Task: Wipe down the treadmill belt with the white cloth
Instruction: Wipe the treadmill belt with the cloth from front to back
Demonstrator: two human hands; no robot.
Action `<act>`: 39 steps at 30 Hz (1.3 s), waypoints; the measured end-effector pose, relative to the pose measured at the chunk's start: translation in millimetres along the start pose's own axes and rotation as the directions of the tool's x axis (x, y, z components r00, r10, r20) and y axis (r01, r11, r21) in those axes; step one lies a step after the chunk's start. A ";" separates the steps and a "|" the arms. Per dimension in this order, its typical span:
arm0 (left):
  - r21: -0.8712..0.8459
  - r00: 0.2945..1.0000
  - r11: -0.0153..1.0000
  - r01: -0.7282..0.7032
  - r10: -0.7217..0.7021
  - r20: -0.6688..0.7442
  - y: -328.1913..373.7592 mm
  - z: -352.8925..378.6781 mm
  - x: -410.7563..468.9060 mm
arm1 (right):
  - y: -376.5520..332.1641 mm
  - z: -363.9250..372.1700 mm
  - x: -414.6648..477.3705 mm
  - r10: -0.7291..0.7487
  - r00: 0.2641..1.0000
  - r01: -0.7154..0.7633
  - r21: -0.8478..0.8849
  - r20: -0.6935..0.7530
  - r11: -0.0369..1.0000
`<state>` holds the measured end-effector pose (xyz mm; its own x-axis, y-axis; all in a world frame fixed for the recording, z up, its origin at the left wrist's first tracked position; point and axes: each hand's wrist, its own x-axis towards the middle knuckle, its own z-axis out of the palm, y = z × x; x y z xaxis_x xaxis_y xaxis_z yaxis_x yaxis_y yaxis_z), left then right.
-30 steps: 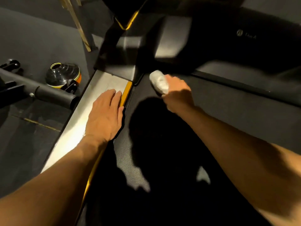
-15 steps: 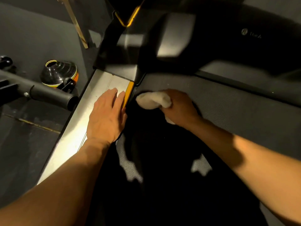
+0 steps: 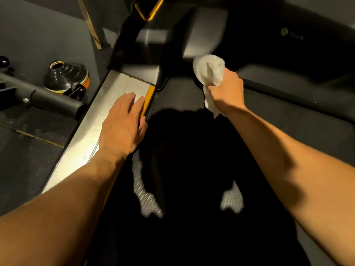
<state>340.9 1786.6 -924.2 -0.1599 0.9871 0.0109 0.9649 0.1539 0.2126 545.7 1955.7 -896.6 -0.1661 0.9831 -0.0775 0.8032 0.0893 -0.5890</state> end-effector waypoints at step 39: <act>0.228 0.999 0.974 -0.020 0.031 -0.044 10.5 24.4 4.1 | 49.7 2.4 -72.3 -0.441 0.845 0.511 -0.212 0.304 0.833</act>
<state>355.5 1793.3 -945.8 -0.1394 0.9884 0.0607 0.9899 0.1406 -0.0155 596.3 1888.6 -922.2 -0.6683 0.7422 -0.0506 0.7055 0.6107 -0.3596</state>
